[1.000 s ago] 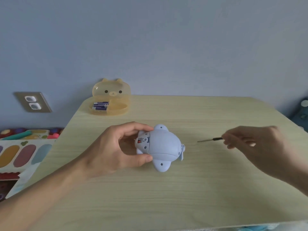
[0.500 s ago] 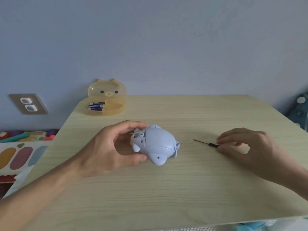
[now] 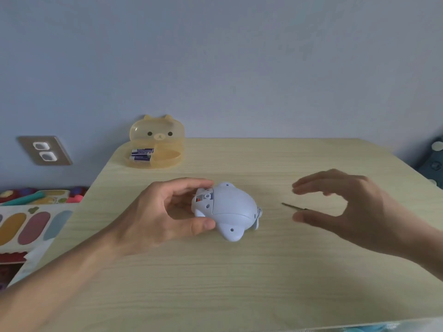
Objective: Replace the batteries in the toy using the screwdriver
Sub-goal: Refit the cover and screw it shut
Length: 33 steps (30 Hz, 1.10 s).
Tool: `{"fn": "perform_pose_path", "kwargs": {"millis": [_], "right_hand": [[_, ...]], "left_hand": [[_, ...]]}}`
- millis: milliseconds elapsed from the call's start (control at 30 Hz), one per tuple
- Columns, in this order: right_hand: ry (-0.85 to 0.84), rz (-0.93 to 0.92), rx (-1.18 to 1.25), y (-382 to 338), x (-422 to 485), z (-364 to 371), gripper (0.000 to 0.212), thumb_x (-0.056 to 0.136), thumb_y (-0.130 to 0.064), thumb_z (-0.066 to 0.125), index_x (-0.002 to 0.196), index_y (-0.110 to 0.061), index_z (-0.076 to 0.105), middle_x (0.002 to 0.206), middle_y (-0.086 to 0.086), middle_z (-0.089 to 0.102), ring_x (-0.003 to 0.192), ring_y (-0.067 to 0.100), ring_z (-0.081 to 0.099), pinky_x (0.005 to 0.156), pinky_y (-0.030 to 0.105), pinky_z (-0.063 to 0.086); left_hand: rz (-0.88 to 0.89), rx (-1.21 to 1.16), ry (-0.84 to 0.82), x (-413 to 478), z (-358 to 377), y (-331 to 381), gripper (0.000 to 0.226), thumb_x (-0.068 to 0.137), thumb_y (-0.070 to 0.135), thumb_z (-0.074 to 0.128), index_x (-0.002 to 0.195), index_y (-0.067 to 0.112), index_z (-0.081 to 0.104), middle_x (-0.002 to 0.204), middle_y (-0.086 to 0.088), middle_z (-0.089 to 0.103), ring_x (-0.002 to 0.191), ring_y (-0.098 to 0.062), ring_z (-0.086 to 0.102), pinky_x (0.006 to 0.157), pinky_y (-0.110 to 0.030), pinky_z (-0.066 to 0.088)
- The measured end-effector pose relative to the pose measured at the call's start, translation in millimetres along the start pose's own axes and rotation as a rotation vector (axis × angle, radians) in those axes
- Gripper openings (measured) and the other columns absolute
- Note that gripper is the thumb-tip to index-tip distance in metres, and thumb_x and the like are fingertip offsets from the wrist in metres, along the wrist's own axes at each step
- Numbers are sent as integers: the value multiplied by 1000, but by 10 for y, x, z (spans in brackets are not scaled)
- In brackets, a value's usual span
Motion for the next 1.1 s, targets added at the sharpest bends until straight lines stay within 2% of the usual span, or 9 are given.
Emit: {"fn": "perform_pose_path", "kwargs": {"millis": [167,233,367,500,600,700,833,967,1100], "right_hand": [[-199,-101,-11,-437,221,389,73,65,-82,69,131,-52,62,110,-36,59,105,-17,51,89,5,39],[-222,-115,56,-507,351,462,66,70,-75,74,129,-47,68,106,-33,69,102,-23,54,82,1,39],[-148,-120,165,-495,705,407,49,74,-56,84,116,-33,78,101,-19,81,95,-9,70,76,6,47],[-45,-31,261,-327,1265,365,37,78,-35,89,114,-31,80,99,-11,82,85,13,76,83,32,58],[-71,34,269,-119,1614,464,34,81,-33,87,114,-29,80,103,1,82,95,29,73,91,43,56],[-94,50,261,64,1758,588,29,83,-32,85,111,-28,81,101,2,82,99,28,74,94,45,57],[-89,87,296,207,1797,698,26,88,-32,81,114,-29,80,97,-4,83,102,26,74,98,49,56],[-94,80,340,169,1768,716,27,91,-27,79,118,-22,78,104,-4,82,104,16,74,99,37,55],[-114,91,352,174,1744,682,43,88,-21,83,128,-16,71,105,-20,72,86,-16,67,81,8,52]], "left_hand": [[-28,15,18,0,-19,-1,65,71,31,93,131,33,70,123,12,80,116,-13,76,102,-31,59],[-35,-10,20,15,-27,-1,63,72,28,96,130,31,71,122,10,81,115,-14,77,99,-27,60],[-52,-84,72,238,-126,56,63,75,13,88,134,23,67,122,11,81,111,-7,77,94,-18,59],[-36,-41,137,787,-350,141,65,89,-2,79,148,9,56,133,-2,76,117,-4,73,94,-13,57],[-104,-72,125,1171,-371,41,63,95,-8,71,153,3,49,137,-12,71,115,-15,73,93,-17,61],[-171,-100,97,1386,-304,-140,60,98,-12,65,154,-2,45,143,-19,65,126,-29,68,94,-23,60],[-189,-154,108,1491,-246,-239,59,101,-12,60,156,-2,42,149,-21,60,138,-34,60,93,-25,59],[-185,-152,128,1472,-252,-232,58,102,-9,60,157,1,41,153,-16,55,139,-30,58,95,-24,58],[-189,-105,139,1416,-283,-234,61,102,0,66,157,5,43,158,-10,51,136,-23,61,111,-40,55]]}}
Point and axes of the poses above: each hand's wrist, its own x-axis towards the middle knuckle, its own z-axis out of the palm, y = z × x, the point moved 6 cm from there along x, towards the middle knuckle
